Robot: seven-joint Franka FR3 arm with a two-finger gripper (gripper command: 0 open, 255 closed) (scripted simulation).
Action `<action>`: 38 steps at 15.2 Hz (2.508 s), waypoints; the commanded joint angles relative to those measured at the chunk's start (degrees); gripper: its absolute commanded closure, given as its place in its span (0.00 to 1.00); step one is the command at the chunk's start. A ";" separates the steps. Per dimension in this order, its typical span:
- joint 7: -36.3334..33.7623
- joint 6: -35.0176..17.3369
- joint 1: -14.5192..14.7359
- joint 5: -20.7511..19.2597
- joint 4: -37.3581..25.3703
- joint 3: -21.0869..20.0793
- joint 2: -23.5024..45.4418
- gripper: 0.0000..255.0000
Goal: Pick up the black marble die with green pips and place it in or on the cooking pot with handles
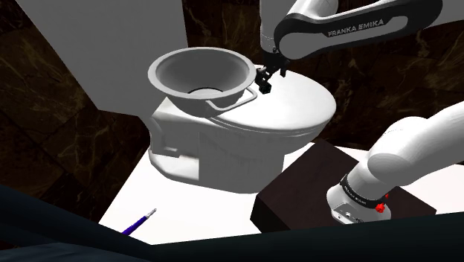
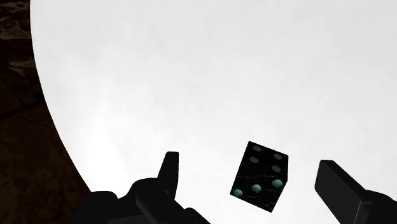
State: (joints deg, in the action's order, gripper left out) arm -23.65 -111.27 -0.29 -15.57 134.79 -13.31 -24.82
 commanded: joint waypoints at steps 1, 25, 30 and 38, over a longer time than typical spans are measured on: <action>-0.25 -9.53 0.19 -0.42 0.35 0.20 4.02 0.00; 1.54 -3.48 1.50 0.25 -4.59 1.46 2.79 1.00; 2.66 0.21 1.72 0.65 -8.03 1.71 2.41 1.00; 4.37 6.04 1.64 1.15 -14.11 1.73 2.43 1.00</action>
State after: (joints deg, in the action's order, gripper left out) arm -19.55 -105.68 1.55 -14.29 122.33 -11.74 -22.82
